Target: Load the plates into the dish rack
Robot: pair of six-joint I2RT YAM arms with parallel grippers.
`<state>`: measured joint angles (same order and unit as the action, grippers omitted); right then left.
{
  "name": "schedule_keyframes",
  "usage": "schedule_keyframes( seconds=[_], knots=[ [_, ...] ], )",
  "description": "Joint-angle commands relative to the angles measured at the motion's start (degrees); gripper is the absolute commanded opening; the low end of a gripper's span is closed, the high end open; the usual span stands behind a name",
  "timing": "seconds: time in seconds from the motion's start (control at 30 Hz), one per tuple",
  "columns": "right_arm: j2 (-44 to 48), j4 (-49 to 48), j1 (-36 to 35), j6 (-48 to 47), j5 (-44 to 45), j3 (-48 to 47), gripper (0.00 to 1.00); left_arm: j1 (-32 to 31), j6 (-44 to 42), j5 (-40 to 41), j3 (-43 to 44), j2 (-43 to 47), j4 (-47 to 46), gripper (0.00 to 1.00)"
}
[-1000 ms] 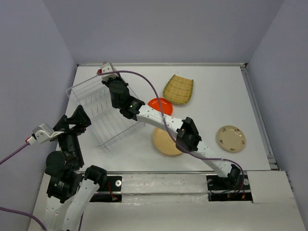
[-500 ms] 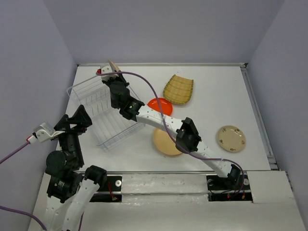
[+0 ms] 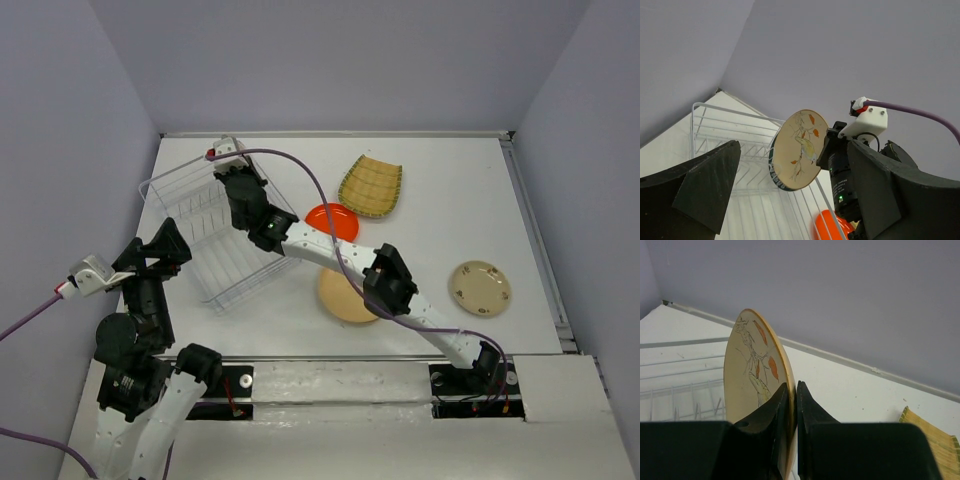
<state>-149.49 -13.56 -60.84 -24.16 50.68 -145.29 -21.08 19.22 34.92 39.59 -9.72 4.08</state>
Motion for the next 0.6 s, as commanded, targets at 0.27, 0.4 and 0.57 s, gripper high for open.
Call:
schedule_keyframes(
  seconds=[0.27,0.4,0.57],
  knots=[
    [8.4,3.8,0.2,14.5,-7.6,8.0,0.39,0.1,0.2,-0.5,0.0,0.0,-3.5,0.99],
    [7.7,5.7,0.2,14.4,-7.8,7.4,0.41,0.4,0.3,-0.8,0.0,-0.1,-3.5,0.99],
    [8.7,8.4,0.2,15.5,-7.4,6.8,0.46,0.5,0.3,-1.2,-0.2,-0.6,-3.5,0.99]
  ],
)
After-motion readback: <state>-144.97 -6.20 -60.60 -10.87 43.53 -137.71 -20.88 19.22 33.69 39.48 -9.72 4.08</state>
